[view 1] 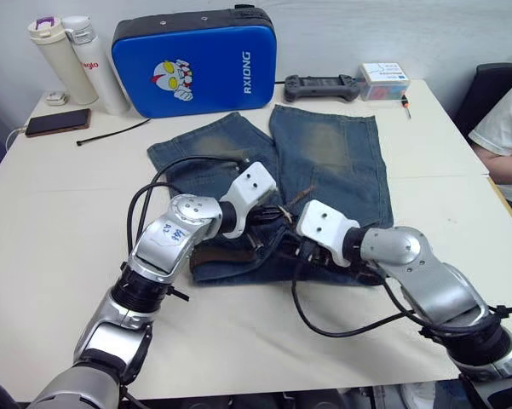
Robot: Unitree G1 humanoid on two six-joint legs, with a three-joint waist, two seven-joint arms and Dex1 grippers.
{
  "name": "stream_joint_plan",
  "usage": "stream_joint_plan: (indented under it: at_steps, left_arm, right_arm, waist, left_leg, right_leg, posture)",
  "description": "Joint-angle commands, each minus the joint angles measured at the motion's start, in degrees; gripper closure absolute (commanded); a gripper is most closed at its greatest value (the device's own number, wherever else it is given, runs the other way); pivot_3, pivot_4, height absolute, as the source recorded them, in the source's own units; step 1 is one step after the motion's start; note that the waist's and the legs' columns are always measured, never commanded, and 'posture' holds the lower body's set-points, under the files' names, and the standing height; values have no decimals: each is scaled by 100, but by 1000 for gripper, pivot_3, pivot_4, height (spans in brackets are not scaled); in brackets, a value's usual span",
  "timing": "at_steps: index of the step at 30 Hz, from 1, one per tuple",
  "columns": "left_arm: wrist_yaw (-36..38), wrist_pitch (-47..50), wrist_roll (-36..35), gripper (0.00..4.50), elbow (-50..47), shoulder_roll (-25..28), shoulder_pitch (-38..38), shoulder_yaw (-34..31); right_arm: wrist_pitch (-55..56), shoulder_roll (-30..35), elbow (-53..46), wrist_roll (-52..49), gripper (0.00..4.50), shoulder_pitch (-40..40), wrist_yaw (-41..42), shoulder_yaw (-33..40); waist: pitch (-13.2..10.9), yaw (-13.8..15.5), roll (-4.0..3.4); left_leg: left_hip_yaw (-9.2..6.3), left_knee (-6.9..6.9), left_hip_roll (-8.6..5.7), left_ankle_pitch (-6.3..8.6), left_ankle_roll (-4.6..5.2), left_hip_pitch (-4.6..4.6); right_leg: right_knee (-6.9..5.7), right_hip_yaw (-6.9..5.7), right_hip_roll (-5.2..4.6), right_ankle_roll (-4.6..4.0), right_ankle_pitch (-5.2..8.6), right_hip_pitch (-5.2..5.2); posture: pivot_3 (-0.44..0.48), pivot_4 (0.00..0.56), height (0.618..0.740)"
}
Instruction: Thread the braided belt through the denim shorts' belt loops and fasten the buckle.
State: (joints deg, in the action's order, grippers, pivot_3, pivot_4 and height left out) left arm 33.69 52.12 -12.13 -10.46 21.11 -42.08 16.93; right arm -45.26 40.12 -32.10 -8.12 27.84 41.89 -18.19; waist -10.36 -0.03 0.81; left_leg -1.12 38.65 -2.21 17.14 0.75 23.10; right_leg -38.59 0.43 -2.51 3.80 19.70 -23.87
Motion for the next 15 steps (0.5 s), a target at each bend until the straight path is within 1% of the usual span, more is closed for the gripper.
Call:
stream_joint_plan:
  at_steps: [1,2,6,9,11,15]
  left_arm:
    - [22,-143,50,4500,-184,7,-62,2]
    - [23,-150,54,4500,-187,13,-59,3]
    - [48,-185,92,4500,-214,66,-36,33]
    - [74,-198,122,4500,-307,122,18,94]
    - [94,-219,119,4500,-359,136,36,121]
    - [192,-325,93,4500,-461,164,69,168]
  right_arm:
    - [-355,289,-476,-858,355,95,652,808]
    - [-443,344,-507,-1019,33,128,730,949]
    - [-540,720,-434,-1387,33,269,1083,1338]
    - [164,901,313,-830,33,639,889,1300]
    - [828,943,810,-291,33,810,708,1031]
    - [1853,957,1529,449,33,969,665,546]
  waist:
    - [0,8,0]
    - [0,7,0]
    - [0,10,0]
    - [0,8,0]
    - [0,6,0]
    - [0,6,0]
  left_leg:
    - [0,0,0,0,0,0]
    - [-1,0,0,0,1,0]
    - [-2,0,1,1,2,0]
    - [-1,4,0,2,3,0]
    - [0,5,0,2,3,-1]
    - [1,4,1,2,3,-1]
  right_leg:
    - [2,0,0,0,0,0]
    - [2,0,0,0,0,0]
    - [8,-2,0,0,0,3]
    - [17,0,-1,0,0,4]
    - [25,0,-1,0,0,4]
    - [26,0,-1,0,0,3]
  posture:
    - [0,150,740]
    - [0,150,740]
    - [0,150,740]
    - [0,150,740]
    - [0,150,740]
    - [0,150,740]
